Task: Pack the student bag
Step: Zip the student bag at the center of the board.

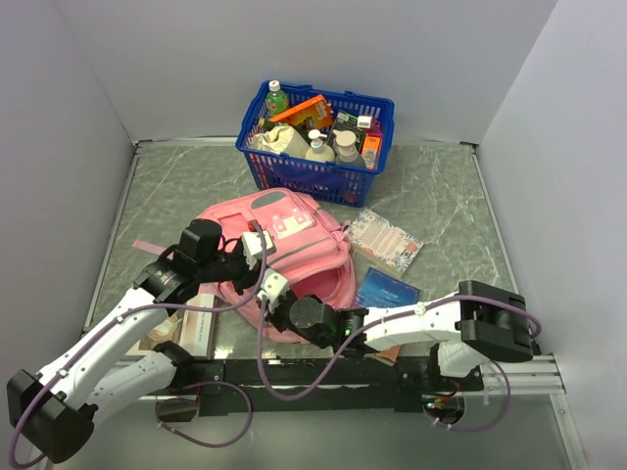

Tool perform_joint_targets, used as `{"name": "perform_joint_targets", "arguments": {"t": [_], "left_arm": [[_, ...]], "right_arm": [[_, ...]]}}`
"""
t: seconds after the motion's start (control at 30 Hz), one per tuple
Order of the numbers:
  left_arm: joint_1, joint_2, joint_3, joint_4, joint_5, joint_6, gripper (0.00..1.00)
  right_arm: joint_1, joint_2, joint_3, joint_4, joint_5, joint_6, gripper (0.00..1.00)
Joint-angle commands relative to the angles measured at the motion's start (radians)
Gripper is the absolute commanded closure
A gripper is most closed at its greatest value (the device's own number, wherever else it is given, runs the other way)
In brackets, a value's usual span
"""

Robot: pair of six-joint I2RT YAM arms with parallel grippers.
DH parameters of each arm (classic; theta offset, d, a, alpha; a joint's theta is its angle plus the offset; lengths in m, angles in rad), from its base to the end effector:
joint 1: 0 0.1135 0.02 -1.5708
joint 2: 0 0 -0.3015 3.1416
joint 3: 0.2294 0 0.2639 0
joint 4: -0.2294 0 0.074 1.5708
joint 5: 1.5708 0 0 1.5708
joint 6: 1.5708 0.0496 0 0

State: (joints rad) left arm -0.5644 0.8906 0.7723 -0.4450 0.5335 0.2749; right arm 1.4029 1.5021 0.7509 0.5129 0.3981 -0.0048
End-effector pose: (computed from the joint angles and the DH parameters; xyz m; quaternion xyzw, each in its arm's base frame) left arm 0.1482 -0.1237 0.3148 0.4604 0.7197 -0.2956 0.4275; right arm 0.0765 0.3364 0.2545 -0.4055 0.6666 0.2709 0.5638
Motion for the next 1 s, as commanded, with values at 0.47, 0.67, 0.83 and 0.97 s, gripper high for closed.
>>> {"name": "perform_joint_targets", "arguments": {"t": [0.47, 0.67, 0.83, 0.97], "left_arm": [[0.003, -0.03, -0.011, 0.178, -0.064, 0.07, 0.99], [0.006, -0.036, -0.025, 0.18, -0.07, 0.092, 0.99], [0.012, -0.041, -0.021, 0.135, -0.053, 0.13, 0.99], [0.014, -0.036, -0.007, 0.034, 0.003, 0.211, 0.93]], "right_arm": [[0.082, -0.16, -0.053, -0.267, 0.131, 0.141, 1.0], [0.1, -0.256, -0.117, -0.379, 0.134, 0.253, 1.0], [0.099, -0.328, -0.189, -0.439, 0.136, 0.338, 1.0], [0.099, -0.368, -0.22, -0.452, 0.12, 0.355, 1.0]]}}
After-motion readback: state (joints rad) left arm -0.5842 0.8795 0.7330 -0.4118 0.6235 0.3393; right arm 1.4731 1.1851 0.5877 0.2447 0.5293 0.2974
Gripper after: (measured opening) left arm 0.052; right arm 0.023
